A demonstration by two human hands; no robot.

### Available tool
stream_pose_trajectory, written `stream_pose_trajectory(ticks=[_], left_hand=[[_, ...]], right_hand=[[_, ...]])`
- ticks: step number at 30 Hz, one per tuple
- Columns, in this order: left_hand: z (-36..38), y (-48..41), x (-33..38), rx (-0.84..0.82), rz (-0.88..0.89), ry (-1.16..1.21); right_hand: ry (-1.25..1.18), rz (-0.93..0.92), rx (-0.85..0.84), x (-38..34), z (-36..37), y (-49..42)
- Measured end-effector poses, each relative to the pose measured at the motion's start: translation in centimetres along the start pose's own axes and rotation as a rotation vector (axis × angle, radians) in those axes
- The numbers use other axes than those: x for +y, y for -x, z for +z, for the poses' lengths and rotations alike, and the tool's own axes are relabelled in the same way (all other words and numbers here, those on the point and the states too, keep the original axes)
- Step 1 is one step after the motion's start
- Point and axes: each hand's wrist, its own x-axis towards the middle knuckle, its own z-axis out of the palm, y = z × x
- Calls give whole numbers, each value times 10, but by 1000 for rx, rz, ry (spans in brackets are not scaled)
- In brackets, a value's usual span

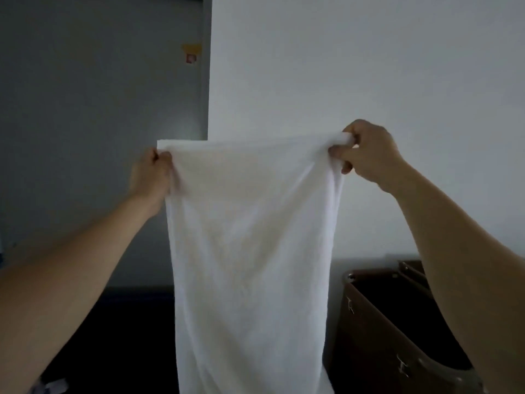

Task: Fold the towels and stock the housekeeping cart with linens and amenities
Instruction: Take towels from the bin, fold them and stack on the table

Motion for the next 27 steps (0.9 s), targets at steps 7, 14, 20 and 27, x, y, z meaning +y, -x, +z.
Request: stream_pose_trajectory(ticks=[7,14,20,27], left_hand=[[-26,35,52,-6,60,63],[-60,90,91,5,71,55],[-81,150,138,125,108,11],[-104,170,160,165,211,-105]], right_hand=[[-194,102,68,-28,-40,41],[-368,102,127,-38,-78,89],[-367,148,228,-55,-120,124],[-366,196,238,-71,-149,142]])
